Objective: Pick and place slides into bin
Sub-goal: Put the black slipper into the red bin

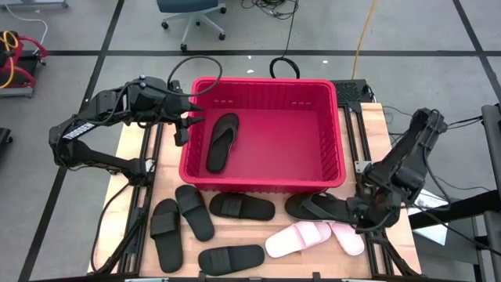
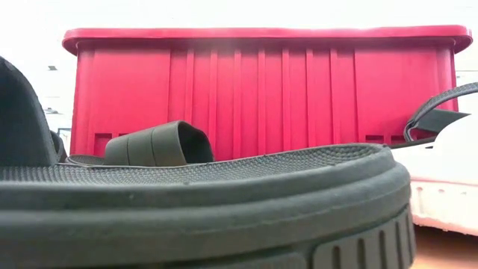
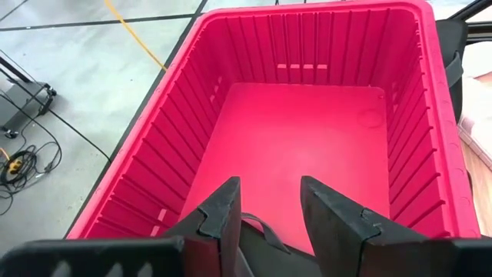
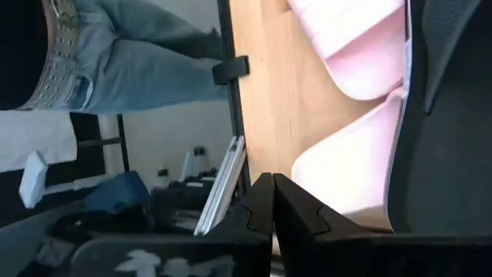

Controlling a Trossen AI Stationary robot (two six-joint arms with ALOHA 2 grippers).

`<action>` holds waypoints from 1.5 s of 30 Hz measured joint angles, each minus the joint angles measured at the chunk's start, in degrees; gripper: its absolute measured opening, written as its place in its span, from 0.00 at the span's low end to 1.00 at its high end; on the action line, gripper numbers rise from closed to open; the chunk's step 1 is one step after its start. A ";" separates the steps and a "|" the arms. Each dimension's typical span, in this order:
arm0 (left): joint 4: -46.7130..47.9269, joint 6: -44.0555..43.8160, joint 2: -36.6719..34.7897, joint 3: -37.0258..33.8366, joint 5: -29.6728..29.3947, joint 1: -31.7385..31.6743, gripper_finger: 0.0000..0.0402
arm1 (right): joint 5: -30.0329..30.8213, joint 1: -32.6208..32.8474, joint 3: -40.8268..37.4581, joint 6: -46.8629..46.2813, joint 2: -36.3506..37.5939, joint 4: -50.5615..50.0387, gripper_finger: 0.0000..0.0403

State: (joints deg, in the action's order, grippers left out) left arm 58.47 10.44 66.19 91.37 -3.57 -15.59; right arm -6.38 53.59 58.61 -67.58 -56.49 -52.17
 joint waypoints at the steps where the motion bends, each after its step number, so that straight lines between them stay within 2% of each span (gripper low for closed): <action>1: -0.01 0.00 0.00 0.00 0.01 0.00 0.33 | 1.48 0.54 -1.13 -0.45 0.02 1.10 0.00; 5: -0.01 0.00 0.00 0.00 0.44 0.00 0.33 | 6.86 1.73 -5.50 -1.91 -0.02 6.15 0.00; 16: -0.04 -0.07 0.00 0.00 0.50 -0.02 0.33 | 6.38 2.37 -11.09 -3.75 0.00 12.93 0.00; 21: -0.06 -0.23 0.00 0.00 0.52 0.00 0.33 | 8.18 -0.40 -12.20 -4.18 0.03 14.28 0.00; 25: -0.09 -0.48 0.00 0.00 0.52 0.00 0.33 | 11.23 -1.88 -12.20 -4.01 0.25 13.55 0.06; 29: -0.30 -0.61 0.00 -0.02 0.54 -0.02 0.33 | 15.91 -2.97 -12.20 -3.24 0.24 10.72 0.18; 35: -0.36 -0.88 0.00 -0.02 0.55 -0.02 0.33 | 17.07 -4.03 -12.78 -6.39 0.22 7.15 0.32; 40: -0.45 -0.70 0.00 -0.02 0.57 0.00 0.33 | 17.07 -4.12 -17.14 -6.74 0.20 12.19 0.37; 45: -0.47 -0.68 0.00 -0.02 0.57 -0.01 0.33 | 17.08 -4.15 -21.76 -5.71 0.20 19.82 0.36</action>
State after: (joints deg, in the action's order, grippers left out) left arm 58.00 9.76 66.19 91.35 -3.01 -15.60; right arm 10.71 49.44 36.85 -73.29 -56.29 -32.35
